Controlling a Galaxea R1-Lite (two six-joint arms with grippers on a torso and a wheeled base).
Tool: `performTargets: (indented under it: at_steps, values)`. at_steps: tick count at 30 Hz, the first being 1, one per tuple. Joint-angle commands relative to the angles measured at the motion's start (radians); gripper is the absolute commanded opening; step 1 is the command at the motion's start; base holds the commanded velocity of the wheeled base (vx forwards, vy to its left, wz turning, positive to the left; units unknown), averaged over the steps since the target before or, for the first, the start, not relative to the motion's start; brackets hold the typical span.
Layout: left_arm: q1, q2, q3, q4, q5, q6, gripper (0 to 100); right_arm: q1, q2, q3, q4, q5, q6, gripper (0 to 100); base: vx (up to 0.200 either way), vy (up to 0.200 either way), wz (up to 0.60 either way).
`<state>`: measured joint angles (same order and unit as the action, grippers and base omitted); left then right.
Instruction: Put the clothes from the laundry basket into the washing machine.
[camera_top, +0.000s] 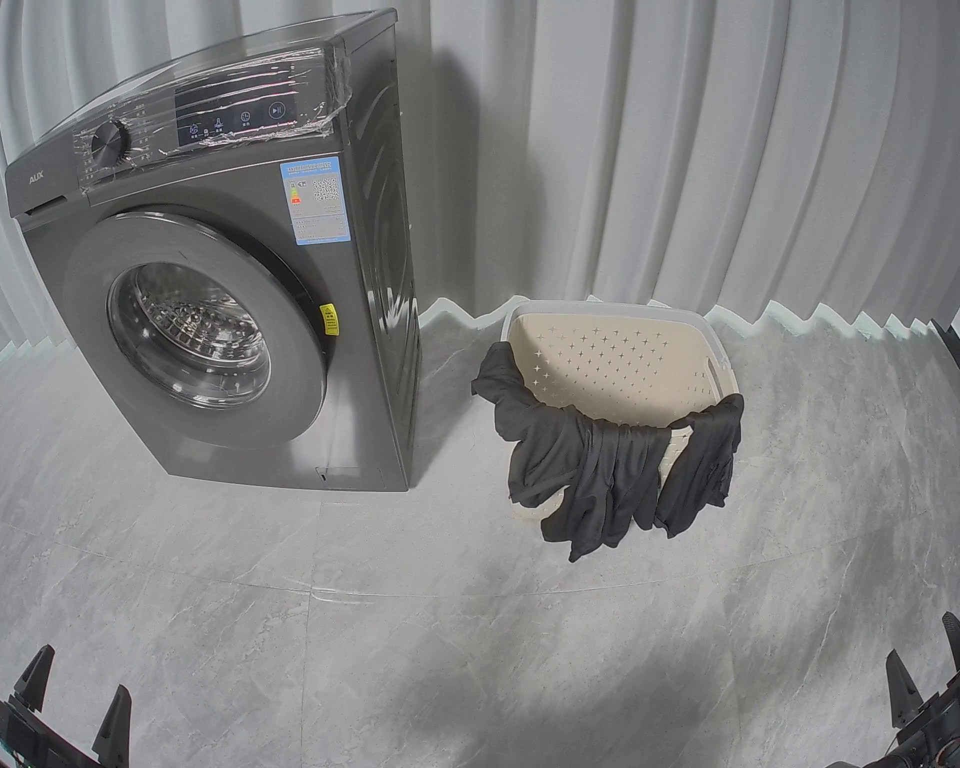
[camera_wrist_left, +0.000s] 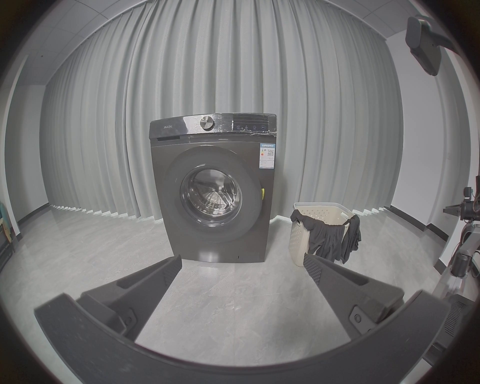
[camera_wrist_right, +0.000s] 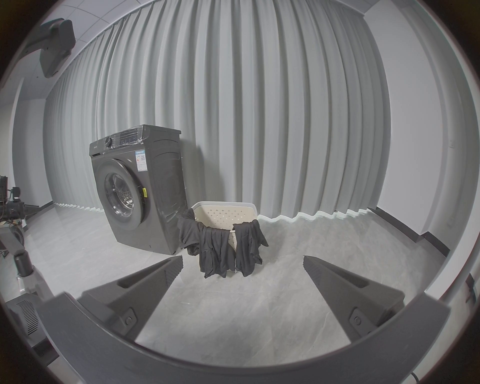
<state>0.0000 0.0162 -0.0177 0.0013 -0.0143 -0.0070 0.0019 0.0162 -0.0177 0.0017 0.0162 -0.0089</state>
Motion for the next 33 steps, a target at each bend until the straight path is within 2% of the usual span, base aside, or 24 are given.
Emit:
performTargets:
  at_steps: [1,11,17,23,33]
  values:
    - [0.0,-0.016,0.016,0.0,0.0,-0.002,100,0.0,-0.016,0.018,0.0,0.001,0.0,100,0.0,-0.2,0.0]
    - [0.0,-0.016,0.016,0.0,-0.006,-0.001,100,0.0,-0.016,0.018,0.0,0.001,0.0,100,0.0,-0.2,0.0]
    - [0.0,-0.016,0.016,0.0,-0.007,-0.001,100,0.0,-0.016,0.018,0.0,0.001,0.0,100,0.0,0.0,0.0]
    - [0.0,-0.016,0.018,0.0,-0.004,0.013,100,0.0,-0.016,0.018,0.0,0.001,0.001,100,0.0,0.0,0.0]
    - [0.0,-0.016,0.018,-0.001,-0.006,0.001,100,0.0,-0.016,0.018,0.0,0.001,0.001,100,0.0,-0.18,0.0]
